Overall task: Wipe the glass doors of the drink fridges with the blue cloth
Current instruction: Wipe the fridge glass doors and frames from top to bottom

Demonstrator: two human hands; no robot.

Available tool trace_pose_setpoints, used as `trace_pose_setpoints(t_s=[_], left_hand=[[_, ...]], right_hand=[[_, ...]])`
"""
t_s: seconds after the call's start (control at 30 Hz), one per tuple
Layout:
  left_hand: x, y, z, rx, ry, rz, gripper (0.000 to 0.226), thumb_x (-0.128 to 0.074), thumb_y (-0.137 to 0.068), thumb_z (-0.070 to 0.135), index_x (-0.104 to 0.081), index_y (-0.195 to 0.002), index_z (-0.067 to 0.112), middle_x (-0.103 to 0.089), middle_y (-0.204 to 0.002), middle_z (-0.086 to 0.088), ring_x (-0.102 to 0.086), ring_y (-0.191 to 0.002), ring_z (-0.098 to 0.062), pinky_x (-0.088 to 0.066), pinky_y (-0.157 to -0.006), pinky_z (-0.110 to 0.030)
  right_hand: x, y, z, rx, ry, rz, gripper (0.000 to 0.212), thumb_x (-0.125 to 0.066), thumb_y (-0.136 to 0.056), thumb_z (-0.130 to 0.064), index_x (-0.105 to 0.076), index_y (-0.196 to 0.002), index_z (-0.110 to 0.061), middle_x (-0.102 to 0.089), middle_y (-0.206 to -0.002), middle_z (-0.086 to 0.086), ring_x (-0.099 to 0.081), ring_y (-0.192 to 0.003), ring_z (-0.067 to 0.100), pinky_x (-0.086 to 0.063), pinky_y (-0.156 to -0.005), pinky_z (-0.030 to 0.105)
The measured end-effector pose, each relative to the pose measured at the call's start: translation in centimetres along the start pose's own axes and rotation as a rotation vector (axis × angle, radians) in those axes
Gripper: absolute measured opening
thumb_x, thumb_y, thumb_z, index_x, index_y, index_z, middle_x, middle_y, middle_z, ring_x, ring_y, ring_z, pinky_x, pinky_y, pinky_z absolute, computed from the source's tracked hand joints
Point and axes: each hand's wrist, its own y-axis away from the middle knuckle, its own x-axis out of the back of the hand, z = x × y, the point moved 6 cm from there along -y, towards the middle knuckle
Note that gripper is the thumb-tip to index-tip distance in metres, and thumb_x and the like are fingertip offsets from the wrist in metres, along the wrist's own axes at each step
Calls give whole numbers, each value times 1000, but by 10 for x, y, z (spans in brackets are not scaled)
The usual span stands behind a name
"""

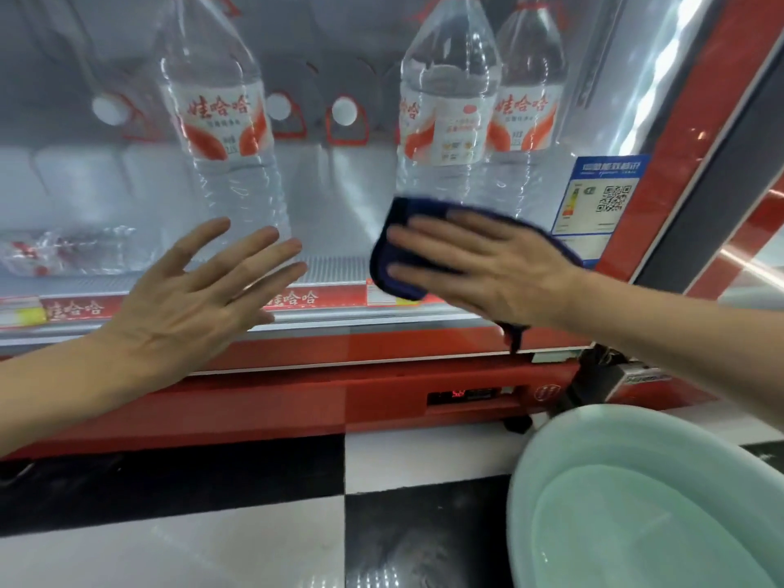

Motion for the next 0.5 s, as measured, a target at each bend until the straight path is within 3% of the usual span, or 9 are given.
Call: trace_pose_setpoints(t_s=[0.17, 0.2, 0.3, 0.37, 0.43, 0.5], left_hand=[[-6, 3, -1, -10, -62, 30, 58, -64, -103, 35, -47, -153, 11, -49, -157, -8, -48, -144, -28, -31, -121, -51], [-6, 3, -3, -18, -69, 27, 59, -66, -102, 36, -48, -153, 11, -49, -157, -7, -49, -143, -27, -31, -121, -51], [-6, 1, -5, -50, -80, 24, 65, -70, -98, 40, -48, -152, 12, -48, -158, -7, -46, -145, -26, -28, -122, -49], [-7, 4, -7, -11, -61, 10, 67, -77, -92, 40, -52, -148, 13, -45, -158, -8, -41, -145, -26, -24, -122, -48], [-5, 19, -14, 72, -27, 29, 63, -80, -89, 40, -56, -141, 14, -41, -155, -7, -39, -143, -26, -22, -121, -47], [-4, 41, -23, 107, -6, 35, 57, -75, -93, 38, -54, -141, 14, -41, -154, -8, -39, -142, -27, -22, -121, -47]], right_hand=[[-14, -22, -22, -288, 87, 63, 66, -45, -106, -32, -23, -163, -6, -10, -172, 12, -13, -160, 28, -8, -130, 44], [-21, -18, -40, -265, 103, 45, 67, -47, -105, -31, -24, -162, -5, -11, -172, 12, -13, -159, 27, -8, -130, 43], [-44, -6, -97, 33, 90, -139, 67, -54, -101, -22, -27, -161, -8, -18, -169, 8, -18, -156, 22, -14, -130, 38], [-46, -5, -102, 173, 140, -155, 62, -44, -105, -16, -22, -162, -6, -26, -167, -2, -24, -153, 13, -20, -127, 32], [-43, -10, -88, 276, 243, -128, 56, -23, -110, -11, -5, -161, 2, -29, -163, -15, -25, -150, 4, -21, -126, 25], [-32, -23, -60, 289, 191, -117, 53, -21, -112, -16, -12, -163, -4, -28, -166, -4, -25, -153, 11, -18, -128, 31]])
